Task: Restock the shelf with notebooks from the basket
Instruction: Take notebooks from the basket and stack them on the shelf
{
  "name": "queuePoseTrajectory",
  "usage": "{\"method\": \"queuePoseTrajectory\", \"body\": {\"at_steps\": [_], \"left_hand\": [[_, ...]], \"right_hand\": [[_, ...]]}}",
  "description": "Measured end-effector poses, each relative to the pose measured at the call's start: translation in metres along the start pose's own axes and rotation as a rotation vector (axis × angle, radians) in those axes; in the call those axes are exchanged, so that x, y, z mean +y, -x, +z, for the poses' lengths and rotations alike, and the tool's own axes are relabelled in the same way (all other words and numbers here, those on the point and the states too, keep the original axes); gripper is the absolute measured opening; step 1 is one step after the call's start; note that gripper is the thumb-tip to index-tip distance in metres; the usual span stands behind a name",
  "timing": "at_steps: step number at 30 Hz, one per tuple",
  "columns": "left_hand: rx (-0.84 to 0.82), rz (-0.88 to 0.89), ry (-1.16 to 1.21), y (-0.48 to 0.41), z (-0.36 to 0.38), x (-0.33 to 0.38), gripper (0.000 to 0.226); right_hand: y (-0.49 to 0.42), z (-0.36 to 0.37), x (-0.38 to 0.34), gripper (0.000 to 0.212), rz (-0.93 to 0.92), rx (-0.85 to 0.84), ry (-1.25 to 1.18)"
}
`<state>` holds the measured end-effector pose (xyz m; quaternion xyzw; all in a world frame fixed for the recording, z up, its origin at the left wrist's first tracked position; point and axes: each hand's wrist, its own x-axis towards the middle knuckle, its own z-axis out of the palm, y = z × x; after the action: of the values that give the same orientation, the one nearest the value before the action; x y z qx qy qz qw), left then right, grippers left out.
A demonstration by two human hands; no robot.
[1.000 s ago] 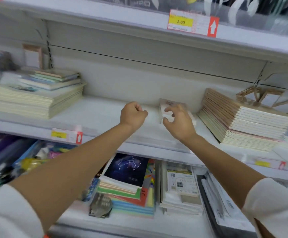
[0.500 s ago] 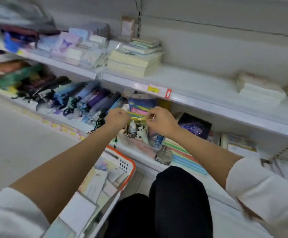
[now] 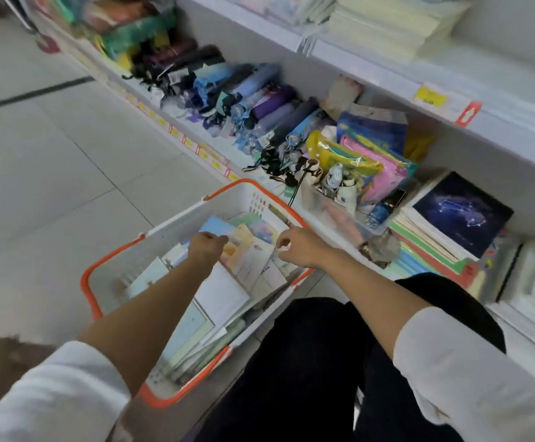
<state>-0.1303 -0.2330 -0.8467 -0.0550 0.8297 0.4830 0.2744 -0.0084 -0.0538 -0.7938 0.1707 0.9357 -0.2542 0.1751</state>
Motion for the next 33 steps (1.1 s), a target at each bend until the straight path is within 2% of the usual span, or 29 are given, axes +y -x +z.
{"method": "queuePoseTrajectory", "body": {"at_steps": [5,8,12,15,17,19,21,23,24,29,33], "left_hand": [[0.146,-0.203,-0.021,-0.017,-0.035,-0.067,0.02],[0.247,-0.376,-0.16,-0.018,-0.053,-0.098,0.056],[0.156,-0.452,-0.333,-0.012,-0.065,-0.13,0.086],[0.067,-0.419,-0.398,0.0,-0.048,-0.137,0.097],[0.089,-0.35,-0.398,0.005,-0.034,-0.131,0.097],[0.116,-0.25,-0.406,0.007,-0.026,-0.122,0.088],[0.146,-0.174,-0.412,0.008,-0.025,-0.118,0.069],[0.203,-0.165,-0.391,0.008,-0.03,-0.119,0.056],[0.221,-0.187,-0.368,0.008,-0.034,-0.122,0.056],[0.178,-0.443,-0.334,-0.001,-0.049,-0.141,0.104],[0.161,-0.418,-0.279,-0.006,-0.049,-0.152,0.112]], "right_hand": [[-0.019,0.017,-0.008,0.031,0.001,-0.051,0.02],[-0.029,0.025,-0.012,0.031,0.017,-0.074,0.001],[-0.038,0.039,-0.023,0.032,-0.014,-0.126,0.03],[-0.043,0.049,-0.03,0.033,-0.008,-0.159,-0.002],[-0.047,0.056,-0.035,0.036,0.021,-0.193,-0.041],[-0.05,0.064,-0.039,0.042,0.055,-0.254,-0.075],[-0.051,0.074,-0.042,0.05,0.091,-0.318,-0.108],[-0.051,0.083,-0.043,0.059,0.13,-0.371,-0.127],[-0.051,0.086,-0.043,0.063,0.146,-0.391,-0.135],[-0.051,0.095,-0.048,0.073,0.19,-0.439,-0.284],[-0.051,0.101,-0.057,0.049,0.218,-0.435,-0.4]]}}
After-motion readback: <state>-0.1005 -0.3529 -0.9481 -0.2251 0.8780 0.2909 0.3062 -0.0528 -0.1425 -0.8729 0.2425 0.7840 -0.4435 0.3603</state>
